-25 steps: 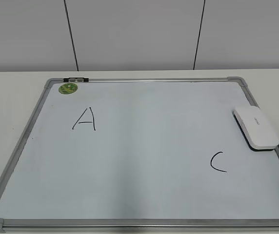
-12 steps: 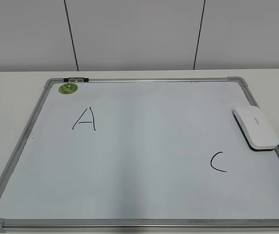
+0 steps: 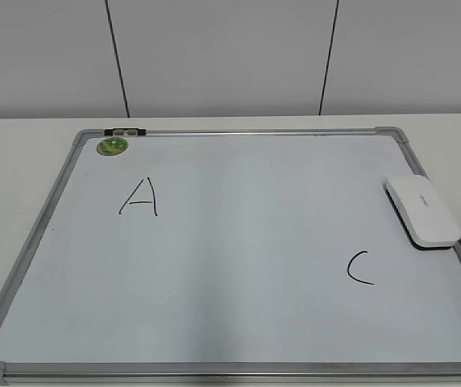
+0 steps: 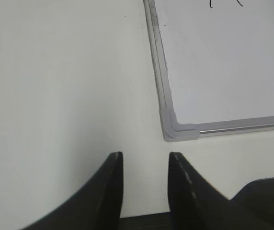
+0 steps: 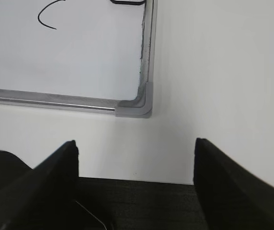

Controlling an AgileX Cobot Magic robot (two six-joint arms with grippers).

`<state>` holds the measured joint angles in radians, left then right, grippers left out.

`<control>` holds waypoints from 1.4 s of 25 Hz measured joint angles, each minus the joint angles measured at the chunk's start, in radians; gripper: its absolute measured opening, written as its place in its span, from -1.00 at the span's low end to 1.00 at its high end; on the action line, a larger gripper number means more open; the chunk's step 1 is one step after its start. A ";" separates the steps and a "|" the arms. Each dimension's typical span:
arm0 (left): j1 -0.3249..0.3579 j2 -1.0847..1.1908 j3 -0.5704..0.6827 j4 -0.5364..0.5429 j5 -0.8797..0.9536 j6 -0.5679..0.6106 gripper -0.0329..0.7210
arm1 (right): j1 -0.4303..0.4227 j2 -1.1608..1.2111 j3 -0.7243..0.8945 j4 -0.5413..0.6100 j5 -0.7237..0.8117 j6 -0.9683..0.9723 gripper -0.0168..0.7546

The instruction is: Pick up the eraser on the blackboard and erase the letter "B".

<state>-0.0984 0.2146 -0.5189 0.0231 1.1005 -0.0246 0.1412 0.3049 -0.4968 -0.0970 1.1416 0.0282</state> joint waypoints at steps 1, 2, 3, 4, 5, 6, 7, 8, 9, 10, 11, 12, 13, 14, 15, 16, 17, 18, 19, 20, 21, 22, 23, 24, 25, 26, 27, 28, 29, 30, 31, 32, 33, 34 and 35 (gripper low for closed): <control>0.000 -0.017 0.000 0.000 0.000 0.000 -0.27 | 0.000 -0.010 0.000 0.000 0.000 0.000 0.48; 0.000 -0.035 0.000 0.000 0.000 0.000 -0.27 | 0.000 -0.021 0.000 0.000 0.000 0.000 0.48; 0.000 -0.055 0.000 0.000 0.000 0.000 -0.27 | -0.009 -0.039 0.000 0.000 0.000 0.000 0.48; 0.002 -0.071 0.000 0.000 0.000 0.000 -0.27 | -0.018 -0.060 0.000 0.000 0.000 0.000 0.48; 0.005 -0.089 0.000 0.000 0.000 0.000 -0.27 | -0.033 -0.083 0.000 0.000 0.000 0.000 0.48; 0.013 -0.105 0.000 0.000 0.000 0.000 -0.27 | -0.050 -0.102 0.000 0.000 0.000 0.000 0.48; 0.020 -0.119 0.000 0.000 0.000 0.000 -0.27 | -0.065 -0.125 0.000 0.000 0.000 0.000 0.48; 0.030 -0.130 0.000 0.000 0.000 0.000 -0.27 | -0.082 -0.151 0.000 0.000 0.000 0.000 0.48; 0.040 -0.141 0.000 0.000 0.000 0.000 -0.27 | -0.098 -0.173 0.000 0.000 0.000 0.000 0.48; 0.049 -0.152 0.000 0.000 0.000 0.000 -0.27 | -0.110 -0.200 0.000 0.000 0.000 -0.002 0.48; 0.058 -0.160 0.000 0.000 0.000 0.000 -0.27 | -0.117 -0.227 0.000 0.000 0.000 -0.002 0.48; 0.068 -0.171 0.000 0.000 0.000 0.000 -0.27 | -0.125 -0.250 0.000 0.000 0.000 -0.002 0.48; 0.077 -0.183 0.000 0.000 0.000 0.000 -0.27 | -0.129 -0.276 0.000 0.000 0.002 -0.002 0.48; 0.081 -0.193 0.000 0.000 0.000 0.000 -0.27 | -0.130 -0.299 0.000 0.000 0.002 -0.002 0.48; 0.085 -0.194 0.000 0.000 0.000 0.000 -0.27 | -0.133 -0.312 0.000 -0.002 0.002 -0.002 0.48; 0.087 -0.198 0.000 0.000 0.000 0.000 -0.22 | -0.132 -0.317 0.000 -0.002 0.002 -0.002 0.48; 0.089 -0.198 0.000 0.000 0.000 0.000 -0.19 | -0.132 -0.320 0.000 -0.002 0.002 -0.002 0.48; 0.090 -0.198 0.000 0.000 0.000 0.000 -0.23 | -0.132 -0.322 0.000 -0.002 0.002 -0.002 0.48; 0.090 -0.198 0.000 0.000 0.000 0.000 -0.24 | -0.132 -0.322 0.000 -0.002 0.002 -0.002 0.48; 0.090 -0.198 0.000 0.000 0.000 0.000 -0.26 | -0.133 -0.322 0.000 -0.002 0.004 -0.002 0.48; 0.090 -0.198 0.000 0.000 0.000 0.000 -0.26 | -0.133 -0.322 0.000 -0.002 0.004 -0.002 0.48; 0.090 -0.198 0.000 0.000 0.000 0.000 -0.26 | -0.133 -0.322 0.000 -0.003 0.004 -0.002 0.48; 0.090 -0.198 0.000 0.000 0.000 0.000 -0.26 | -0.133 -0.322 0.000 -0.002 0.004 -0.002 0.48; 0.090 -0.198 0.000 0.000 0.000 0.000 -0.27 | -0.133 -0.322 0.000 -0.002 0.004 -0.002 0.48; 0.090 -0.198 0.000 0.000 0.000 0.000 -0.27 | -0.133 -0.322 0.000 -0.002 0.004 -0.002 0.48; 0.090 -0.198 0.000 0.000 0.000 0.000 -0.27 | -0.133 -0.322 0.000 -0.002 0.004 -0.002 0.48; 0.090 -0.198 0.000 0.000 0.000 0.000 -0.27 | -0.133 -0.322 0.000 -0.002 0.004 -0.002 0.48; 0.090 -0.198 0.000 0.000 0.000 0.000 -0.27 | -0.133 -0.322 0.000 -0.002 0.004 -0.002 0.48; 0.090 -0.198 0.000 0.000 0.000 0.000 -0.27 | -0.133 -0.322 0.000 -0.002 0.004 -0.002 0.48; 0.090 -0.198 0.000 0.000 0.000 0.000 -0.27 | -0.133 -0.322 0.000 -0.002 0.004 -0.002 0.48; 0.090 -0.198 0.000 0.000 0.000 0.000 -0.27 | -0.133 -0.322 0.000 -0.002 0.004 -0.002 0.48; 0.090 -0.198 0.000 0.000 0.000 0.000 -0.27 | -0.133 -0.322 0.000 -0.002 0.004 -0.002 0.48; 0.090 -0.198 0.000 0.000 0.000 0.000 -0.27 | -0.133 -0.322 0.000 -0.002 0.004 -0.002 0.48; 0.090 -0.198 0.000 0.000 0.000 0.000 -0.27 | -0.133 -0.322 0.000 -0.002 0.004 -0.002 0.48; 0.090 -0.198 0.000 0.000 0.000 0.000 -0.27 | -0.133 -0.322 0.000 -0.002 0.004 -0.002 0.48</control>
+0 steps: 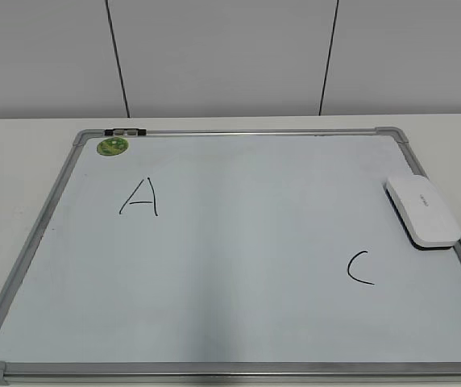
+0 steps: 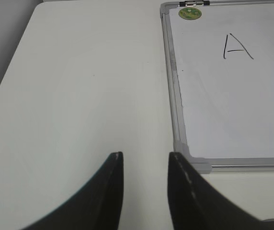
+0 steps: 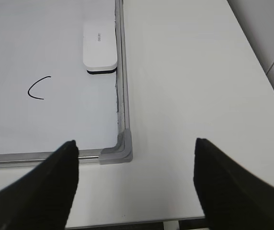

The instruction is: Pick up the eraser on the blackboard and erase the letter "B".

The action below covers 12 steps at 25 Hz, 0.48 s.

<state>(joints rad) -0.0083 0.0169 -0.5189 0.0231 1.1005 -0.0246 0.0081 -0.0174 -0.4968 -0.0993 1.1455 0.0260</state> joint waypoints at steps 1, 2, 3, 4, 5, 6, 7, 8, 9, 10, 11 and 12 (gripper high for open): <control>0.000 0.000 0.000 0.000 0.000 0.000 -0.27 | 0.000 0.000 0.000 0.000 0.000 0.000 0.48; 0.000 0.000 0.000 0.000 0.000 0.000 -0.27 | 0.000 0.000 0.000 0.000 0.000 0.000 0.48; 0.000 0.000 0.000 0.000 0.000 0.000 -0.27 | 0.000 0.000 0.000 0.000 0.000 0.000 0.48; 0.000 0.000 0.000 0.000 0.000 0.000 -0.27 | 0.000 0.000 0.000 0.000 0.000 0.000 0.48; 0.000 0.000 0.000 0.000 0.000 0.000 -0.27 | 0.000 0.000 0.000 0.000 0.000 0.000 0.48; 0.000 0.000 0.000 0.000 0.000 0.000 -0.27 | 0.000 0.000 0.000 0.000 0.000 0.000 0.48; 0.000 0.000 0.000 0.000 0.000 0.000 -0.27 | 0.000 0.000 0.000 0.000 0.000 0.000 0.48; 0.000 0.000 0.000 0.000 0.000 0.000 -0.27 | 0.000 0.000 0.000 0.000 0.000 0.000 0.48; 0.000 0.000 0.000 0.000 0.000 0.000 -0.27 | 0.000 0.000 0.000 0.000 0.000 0.000 0.48; 0.000 0.000 0.000 0.000 0.000 0.000 -0.27 | 0.000 0.000 0.000 0.000 0.000 0.000 0.48; 0.000 0.000 0.000 0.000 0.000 0.000 -0.27 | 0.000 0.000 0.000 0.000 0.000 0.000 0.48; 0.000 0.000 0.000 0.000 0.000 0.000 -0.27 | 0.000 0.000 0.000 0.000 0.000 0.000 0.48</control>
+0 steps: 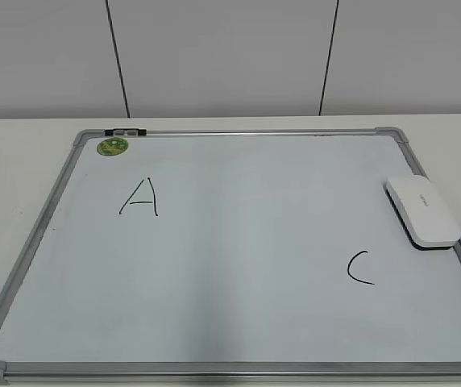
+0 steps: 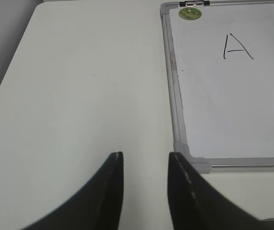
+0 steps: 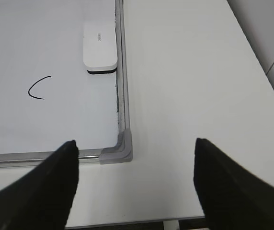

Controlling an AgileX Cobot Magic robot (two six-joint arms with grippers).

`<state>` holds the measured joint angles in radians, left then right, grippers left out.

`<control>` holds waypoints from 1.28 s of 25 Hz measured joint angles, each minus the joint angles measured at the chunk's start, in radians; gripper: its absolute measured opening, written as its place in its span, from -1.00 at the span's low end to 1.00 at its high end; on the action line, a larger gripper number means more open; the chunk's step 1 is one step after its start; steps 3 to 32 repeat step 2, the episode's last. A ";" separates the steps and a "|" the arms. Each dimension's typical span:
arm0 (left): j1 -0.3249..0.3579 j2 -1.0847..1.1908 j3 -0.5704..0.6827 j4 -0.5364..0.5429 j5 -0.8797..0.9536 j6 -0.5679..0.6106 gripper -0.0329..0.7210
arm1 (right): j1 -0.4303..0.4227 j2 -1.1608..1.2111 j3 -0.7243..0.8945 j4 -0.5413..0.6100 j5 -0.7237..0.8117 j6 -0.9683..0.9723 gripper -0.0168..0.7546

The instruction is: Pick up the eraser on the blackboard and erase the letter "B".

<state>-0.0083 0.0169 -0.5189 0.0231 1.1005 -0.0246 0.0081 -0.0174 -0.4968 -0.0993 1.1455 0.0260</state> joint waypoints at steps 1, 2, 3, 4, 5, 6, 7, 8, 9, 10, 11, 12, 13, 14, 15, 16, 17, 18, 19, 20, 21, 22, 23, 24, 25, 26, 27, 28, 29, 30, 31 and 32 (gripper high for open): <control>0.000 0.000 0.000 0.000 0.000 0.000 -0.27 | 0.000 0.000 0.000 0.000 0.000 0.000 0.48; 0.000 0.000 0.000 0.000 0.000 0.000 -0.22 | 0.000 0.000 0.000 0.000 0.000 0.000 0.48; 0.000 0.000 0.000 0.000 0.000 0.000 -0.22 | 0.000 0.000 0.000 0.000 0.000 0.000 0.48; 0.000 0.000 0.000 0.000 0.000 0.000 -0.22 | 0.000 0.000 0.000 0.000 0.000 0.000 0.48; 0.000 0.000 0.000 0.000 0.000 0.000 -0.22 | 0.000 0.000 0.000 0.000 0.000 0.000 0.48; 0.000 0.000 0.000 0.000 0.000 0.000 -0.22 | 0.000 0.000 0.000 0.000 0.000 0.000 0.48; 0.000 0.000 0.000 0.000 0.000 0.000 -0.22 | 0.000 0.000 0.000 0.000 0.000 0.000 0.48; 0.000 0.000 0.000 0.000 0.000 0.000 -0.22 | 0.000 0.000 0.000 0.000 0.000 0.000 0.48; 0.000 0.000 0.000 0.000 0.000 0.000 -0.22 | 0.000 0.000 0.000 0.000 0.000 0.000 0.48; 0.000 0.000 0.000 0.000 0.000 0.000 -0.22 | 0.000 0.000 0.000 0.000 0.000 0.000 0.48; 0.000 0.000 0.000 0.000 0.000 0.000 -0.22 | 0.000 0.000 0.000 0.000 0.000 0.000 0.48; 0.000 0.000 0.000 0.000 0.000 0.000 -0.22 | 0.000 0.000 0.000 0.000 0.000 0.000 0.48; 0.000 0.000 0.000 0.000 0.000 0.000 -0.22 | 0.000 0.000 0.000 0.000 0.000 0.000 0.48; 0.000 0.000 0.000 0.000 0.000 0.000 -0.22 | 0.000 0.000 0.000 0.000 0.000 0.000 0.48; 0.000 0.000 0.000 0.000 0.000 0.000 -0.22 | 0.000 0.000 0.000 0.000 0.000 0.000 0.48; 0.000 0.000 0.000 0.000 0.000 0.000 -0.22 | 0.000 0.000 0.000 0.000 0.000 0.000 0.48; 0.000 0.000 0.000 0.000 0.000 0.000 -0.22 | 0.000 0.000 0.000 0.000 0.000 0.000 0.48; 0.000 0.000 0.000 0.000 0.000 0.000 -0.22 | 0.000 0.000 0.000 0.000 0.000 0.000 0.48; 0.000 0.000 0.000 0.000 0.000 0.000 -0.22 | 0.000 0.000 0.000 0.000 0.000 0.000 0.48; 0.000 0.000 0.000 0.000 0.000 0.000 -0.22 | 0.000 0.000 0.000 0.000 0.000 0.000 0.48; 0.000 0.000 0.000 0.000 0.000 0.000 -0.22 | 0.000 0.000 0.000 0.000 0.000 0.000 0.48; 0.000 0.000 0.000 0.000 0.000 0.000 -0.22 | 0.000 0.000 0.000 0.000 0.000 0.000 0.48; 0.000 0.000 0.000 0.000 0.000 0.000 -0.22 | 0.000 0.000 0.000 0.000 0.000 0.000 0.48; 0.000 0.000 0.000 0.000 0.000 0.000 -0.22 | 0.000 0.000 0.000 0.000 0.000 0.000 0.48; 0.000 0.000 0.000 0.000 0.000 0.000 -0.22 | 0.000 0.000 0.000 0.000 0.000 0.000 0.48; 0.000 0.000 0.000 0.000 0.000 0.000 -0.22 | 0.000 0.000 0.000 0.000 0.000 0.000 0.48; 0.000 0.000 0.000 0.000 0.000 0.000 -0.22 | 0.000 0.000 0.000 0.000 0.000 0.000 0.48; 0.000 0.000 0.000 0.000 0.000 0.000 -0.22 | 0.000 0.000 0.000 0.000 0.000 0.000 0.48; 0.000 0.000 0.000 0.000 0.000 0.000 -0.22 | 0.000 0.000 0.000 0.000 0.000 0.000 0.48; 0.000 0.000 0.000 0.000 0.000 0.000 -0.22 | 0.000 0.000 0.000 0.000 0.000 0.000 0.48; 0.000 0.000 0.000 0.000 0.000 0.000 -0.22 | 0.000 0.000 0.000 0.000 0.000 0.000 0.48; 0.000 0.000 0.000 0.000 0.000 0.000 -0.22 | 0.000 0.000 0.000 0.000 0.000 0.000 0.48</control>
